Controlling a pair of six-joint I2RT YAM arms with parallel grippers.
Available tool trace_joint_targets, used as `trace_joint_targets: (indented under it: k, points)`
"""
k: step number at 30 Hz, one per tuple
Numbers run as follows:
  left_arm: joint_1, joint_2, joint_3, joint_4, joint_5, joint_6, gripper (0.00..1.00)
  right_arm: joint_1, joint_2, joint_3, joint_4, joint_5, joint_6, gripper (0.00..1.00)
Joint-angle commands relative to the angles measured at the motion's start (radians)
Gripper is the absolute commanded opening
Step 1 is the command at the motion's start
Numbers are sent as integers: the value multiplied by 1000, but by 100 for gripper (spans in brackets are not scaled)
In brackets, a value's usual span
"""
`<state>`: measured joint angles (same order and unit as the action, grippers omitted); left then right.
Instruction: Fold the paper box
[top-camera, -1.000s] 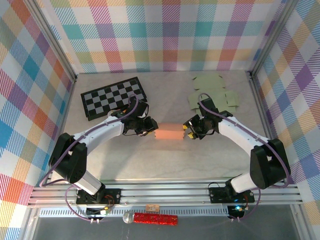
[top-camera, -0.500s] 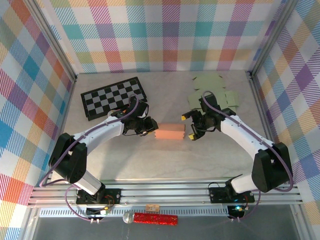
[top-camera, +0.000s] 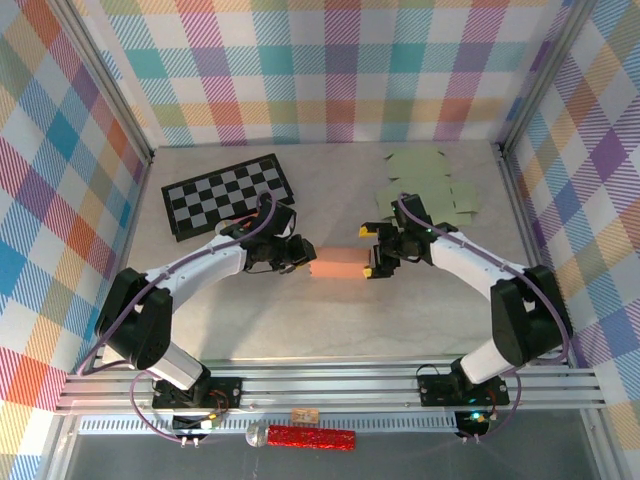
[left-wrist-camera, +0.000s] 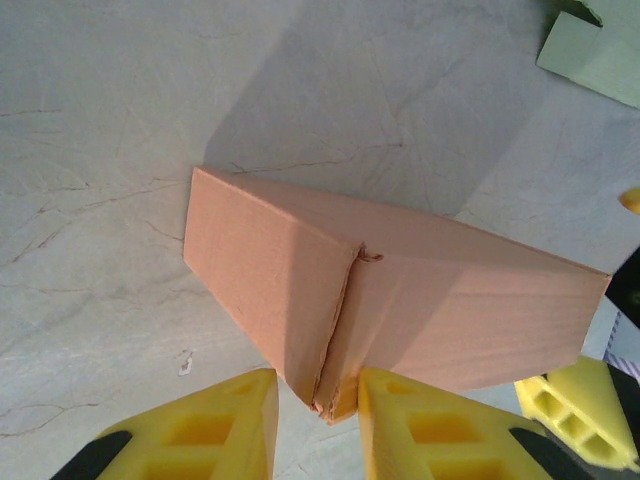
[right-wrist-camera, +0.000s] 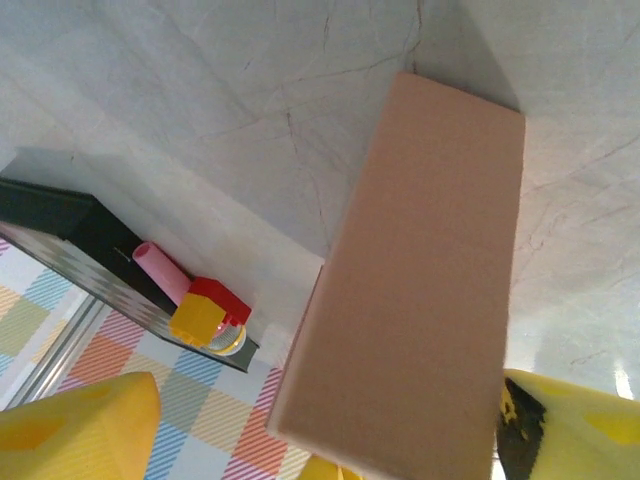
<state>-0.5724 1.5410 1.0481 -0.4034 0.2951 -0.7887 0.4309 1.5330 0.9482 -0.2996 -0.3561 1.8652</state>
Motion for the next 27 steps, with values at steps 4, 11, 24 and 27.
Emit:
trace_joint_targets:
  k: [4, 11, 24, 27]
  points:
    - [6, -21, -31, -35, -1, 12, 27, 17, 98, 4, 53, -68, 11, 78]
    - [6, -84, -25, -72, -22, 8, 34, 19, 93, -18, 124, -43, -132, 60]
    - [118, -355, 92, -244, -131, 40, 44, 131, 339, -36, 768, -221, -419, 51]
    - [139, -386, 96, -241, -144, 67, 44, 197, 415, 25, 822, -237, -417, 49]
